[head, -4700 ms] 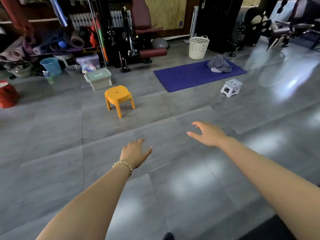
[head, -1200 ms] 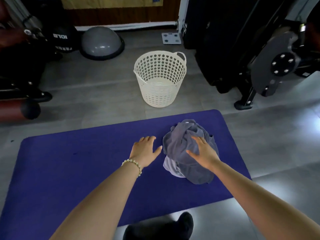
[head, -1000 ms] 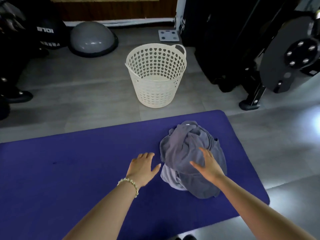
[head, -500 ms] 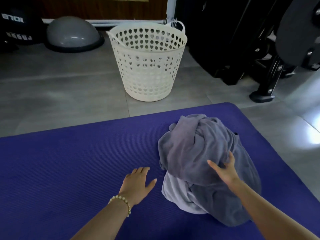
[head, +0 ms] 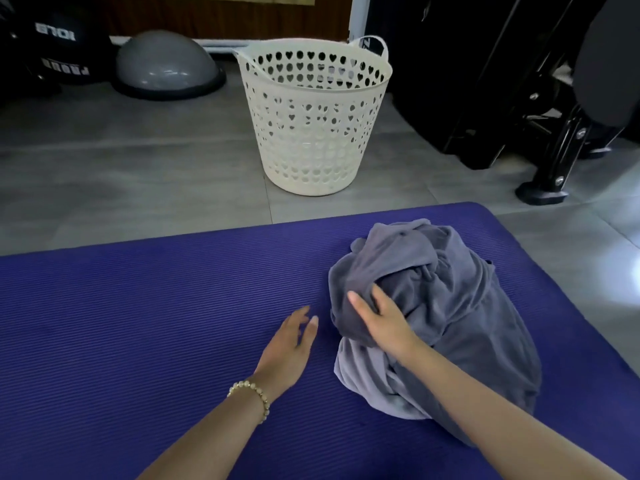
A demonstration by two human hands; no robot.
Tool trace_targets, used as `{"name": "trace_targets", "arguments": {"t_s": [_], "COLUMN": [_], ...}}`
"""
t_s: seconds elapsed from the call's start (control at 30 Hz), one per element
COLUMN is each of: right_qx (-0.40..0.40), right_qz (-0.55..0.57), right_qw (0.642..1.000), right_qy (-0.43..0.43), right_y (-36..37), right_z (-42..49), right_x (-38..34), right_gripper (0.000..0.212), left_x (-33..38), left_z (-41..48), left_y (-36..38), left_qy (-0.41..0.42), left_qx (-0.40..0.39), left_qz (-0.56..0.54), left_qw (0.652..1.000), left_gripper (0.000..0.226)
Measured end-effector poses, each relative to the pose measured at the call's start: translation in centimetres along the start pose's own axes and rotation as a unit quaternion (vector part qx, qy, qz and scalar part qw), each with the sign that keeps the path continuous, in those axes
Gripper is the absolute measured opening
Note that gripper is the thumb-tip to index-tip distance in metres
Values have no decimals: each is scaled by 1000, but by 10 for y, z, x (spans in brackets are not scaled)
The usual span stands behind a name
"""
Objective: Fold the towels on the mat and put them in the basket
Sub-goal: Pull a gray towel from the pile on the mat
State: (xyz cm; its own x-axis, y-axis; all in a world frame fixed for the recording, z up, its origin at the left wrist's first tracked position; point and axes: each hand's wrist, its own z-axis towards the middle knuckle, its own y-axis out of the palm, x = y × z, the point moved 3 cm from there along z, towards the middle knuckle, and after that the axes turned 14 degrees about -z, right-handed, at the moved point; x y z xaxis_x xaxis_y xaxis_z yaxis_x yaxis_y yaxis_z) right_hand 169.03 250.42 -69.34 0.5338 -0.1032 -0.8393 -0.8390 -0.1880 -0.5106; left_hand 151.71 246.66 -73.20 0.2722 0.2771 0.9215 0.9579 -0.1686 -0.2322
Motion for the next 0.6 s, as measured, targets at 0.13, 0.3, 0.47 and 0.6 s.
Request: {"name": "trace_targets", "arguments": {"t_s": [0.13, 0.3, 0.47, 0.6], "right_qx": [-73, -159, -183, -198], "right_qz": [-56, -113, -141, -118], "right_qw": [992, 966, 953, 954], "right_qy": [-80, -169, -198, -190], "right_y": [0, -9, -34, -45], "right_z": [-24, -84, -145, -176], "right_x": [-72, -161, -236, -270], "right_gripper": [37, 39, 27, 28], "left_x": [54, 130, 176, 203], "left_z": [-19, -77, -163, -224], "left_y": [-32, -68, -95, -127], "left_qy": [78, 134, 63, 91], "left_qx": [50, 16, -69, -22], "left_qz": [-69, -95, -112, -110], "left_qw": [993, 986, 989, 990], "left_gripper": [47, 39, 51, 40]}}
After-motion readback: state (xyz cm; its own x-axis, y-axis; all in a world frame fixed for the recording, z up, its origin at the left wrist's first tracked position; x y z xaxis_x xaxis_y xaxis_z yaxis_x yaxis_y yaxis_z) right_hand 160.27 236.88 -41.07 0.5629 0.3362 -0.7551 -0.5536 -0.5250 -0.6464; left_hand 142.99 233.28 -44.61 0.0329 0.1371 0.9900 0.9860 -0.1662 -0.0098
